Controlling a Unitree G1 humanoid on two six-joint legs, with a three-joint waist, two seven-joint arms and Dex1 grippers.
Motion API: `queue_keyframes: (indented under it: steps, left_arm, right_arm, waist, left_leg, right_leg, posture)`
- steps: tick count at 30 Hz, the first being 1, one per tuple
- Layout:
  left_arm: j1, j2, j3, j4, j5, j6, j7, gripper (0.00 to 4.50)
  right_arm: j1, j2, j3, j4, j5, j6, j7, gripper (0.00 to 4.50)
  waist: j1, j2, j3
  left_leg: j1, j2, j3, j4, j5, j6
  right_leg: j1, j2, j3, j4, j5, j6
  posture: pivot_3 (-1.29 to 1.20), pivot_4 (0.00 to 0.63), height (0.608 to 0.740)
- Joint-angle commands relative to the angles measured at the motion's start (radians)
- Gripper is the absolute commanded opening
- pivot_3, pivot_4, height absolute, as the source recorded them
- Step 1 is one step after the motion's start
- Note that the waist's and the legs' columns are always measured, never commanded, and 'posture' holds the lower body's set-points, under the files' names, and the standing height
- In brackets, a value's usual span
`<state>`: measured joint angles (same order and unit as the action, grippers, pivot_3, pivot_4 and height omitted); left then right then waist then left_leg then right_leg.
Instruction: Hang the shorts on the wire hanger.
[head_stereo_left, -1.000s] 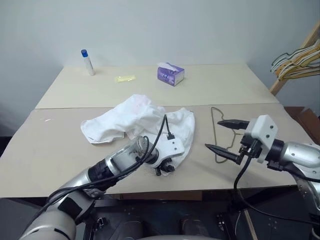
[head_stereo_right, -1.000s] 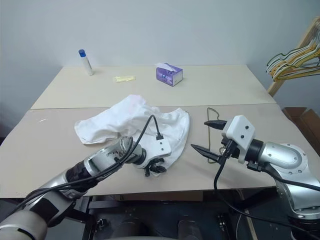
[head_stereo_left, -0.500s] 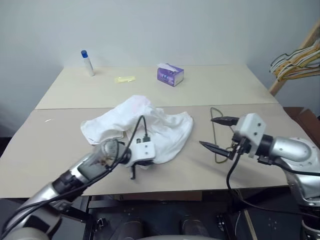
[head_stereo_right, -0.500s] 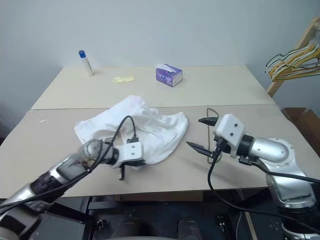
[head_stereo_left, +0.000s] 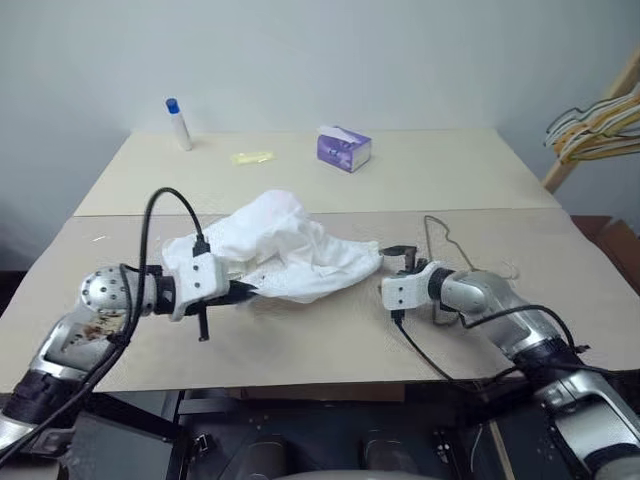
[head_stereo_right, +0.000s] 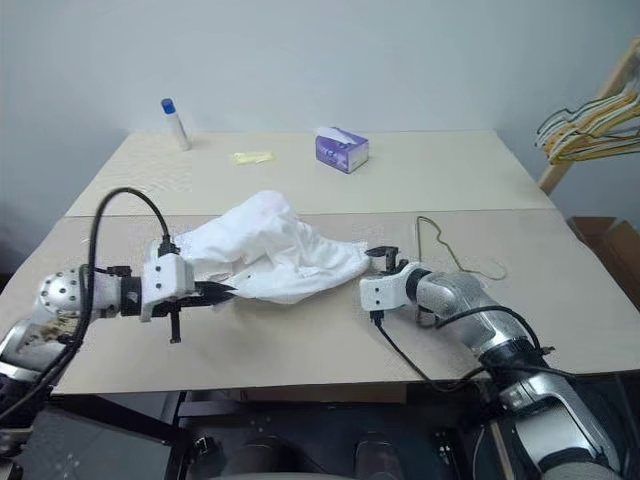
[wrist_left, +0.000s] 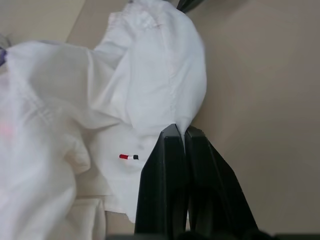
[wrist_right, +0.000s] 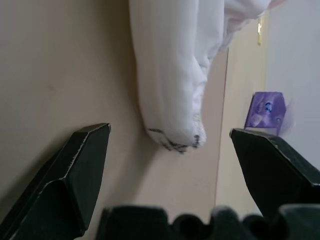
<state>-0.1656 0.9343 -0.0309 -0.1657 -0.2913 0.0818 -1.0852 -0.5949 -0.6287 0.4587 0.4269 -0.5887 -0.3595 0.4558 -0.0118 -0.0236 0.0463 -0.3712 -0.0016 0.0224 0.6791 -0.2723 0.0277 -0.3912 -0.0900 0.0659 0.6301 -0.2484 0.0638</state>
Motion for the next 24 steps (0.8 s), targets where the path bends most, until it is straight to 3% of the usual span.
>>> queue_keyframes:
  steps: [1, 3, 6, 17, 20, 24]
  left_arm:
    - [0.056, 0.023, 0.09, -0.07, -0.044, 0.01, -0.013, 0.02]
    - [0.091, 0.025, 0.124, -0.09, -0.047, 0.023, -0.001, 0.02]
    - [0.123, 0.019, 0.161, -0.114, -0.044, 0.038, 0.019, 0.0]
    - [0.164, 0.002, 0.177, -0.119, -0.002, 0.014, 0.03, 0.0]
    - [0.155, -0.008, 0.15, -0.111, 0.015, 0.006, 0.028, 0.0]
    - [0.146, 0.006, 0.133, -0.094, 0.011, -0.012, -0.022, 0.0]
  right_arm:
    - [-0.081, 0.032, 0.019, 0.128, -0.049, -0.078, -0.086, 4.5]
    - [-0.114, 0.064, 0.026, 0.2, -0.035, -0.121, -0.092, 4.5]
    - [-0.147, 0.088, 0.047, 0.255, -0.018, -0.214, -0.069, 3.95]
    - [-0.169, 0.045, 0.043, 0.32, -0.014, -0.309, -0.056, 0.05]
    - [-0.082, -0.043, -0.017, 0.143, 0.098, -0.279, 0.063, 0.05]
    - [0.092, -0.254, -0.087, -0.206, 0.308, -0.225, 0.313, 0.05]
  waist:
    - [0.001, 0.0, 0.0]
    - [0.004, 0.0, 0.0]
    - [0.013, 0.0, 0.0]
    - [0.03, 0.0, 0.0]
    - [0.038, 0.0, 0.0]
    - [0.052, 0.0, 0.0]
  left_leg:
    - [0.0, 0.0, -0.001, 0.0, 0.0, 0.0]
    - [0.0, 0.0, -0.002, 0.0, 0.0, 0.0]
    - [0.002, 0.0, -0.003, 0.0, 0.0, 0.0]
    - [0.002, 0.0, -0.004, -0.001, 0.0, 0.0]
    - [0.002, 0.0, -0.004, -0.001, 0.0, 0.0]
    - [0.0, 0.0, -0.005, -0.001, 0.0, 0.0]
  right_leg:
    - [0.0, 0.0, 0.0, 0.0, 0.0, 0.0]
    - [0.0, 0.0, 0.0, 0.0, 0.0, 0.0]
    - [0.002, 0.0, 0.0, 0.001, 0.0, 0.0]
    - [0.002, 0.0, -0.001, 0.001, 0.0, -0.001]
    - [0.002, 0.0, -0.001, 0.001, 0.0, -0.001]
    - [0.001, -0.001, -0.002, -0.001, 0.0, -0.001]
  posture:
    - [0.14, 0.001, 0.74]
    - [0.16, 0.003, 0.74]
    - [0.18, 0.003, 0.74]
    - [0.18, 0.008, 0.74]
    - [0.15, 0.013, 0.74]
    - [0.11, 0.015, 0.74]
